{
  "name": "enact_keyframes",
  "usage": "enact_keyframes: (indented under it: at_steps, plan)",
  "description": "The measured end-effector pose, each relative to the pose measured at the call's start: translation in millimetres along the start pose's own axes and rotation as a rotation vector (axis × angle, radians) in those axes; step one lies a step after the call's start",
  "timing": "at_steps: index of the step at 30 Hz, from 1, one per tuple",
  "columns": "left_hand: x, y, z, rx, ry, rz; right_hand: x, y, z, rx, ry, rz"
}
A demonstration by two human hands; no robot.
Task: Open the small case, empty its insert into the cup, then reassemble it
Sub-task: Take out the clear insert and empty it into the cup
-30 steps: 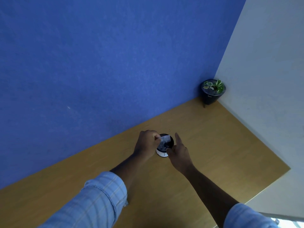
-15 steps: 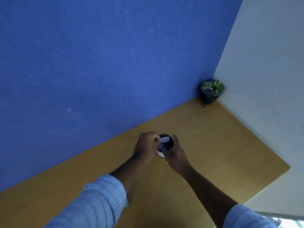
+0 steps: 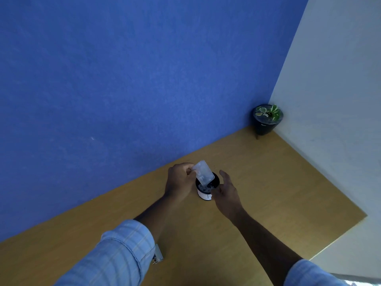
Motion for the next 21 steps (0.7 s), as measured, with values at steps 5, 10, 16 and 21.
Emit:
enact_keyframes:
  at_steps: [5,10,16,21]
  plan:
    - [-3.6,-15.2,-13.3,-0.204,0.026,-0.121,-1.0,4.6,-7.5,0.049,0.068,0.034]
    - [-14.9,-25.6,-26.5,-0.416,0.051,-0.219,-7.5,4.3,-4.6,0.181,0.093,0.048]
    - [-39.0,-29.7,-37.7,-0.578,-0.006,-0.296,-21.5,-11.2,8.1,0.330,0.051,0.052]
    - [-68.2,-39.7,-45.1,-0.567,-0.082,-0.317,-33.6,-15.1,40.1,0.434,-0.123,0.158]
Point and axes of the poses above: each hand's wrist, its own x-axis towards the middle knuckle, its own z-axis out of the palm, y = z × x, the point moved 9 cm from there along x, towards the middle knuckle, and after that the axes turned 1 degree about -y, right-handed, at the moved point
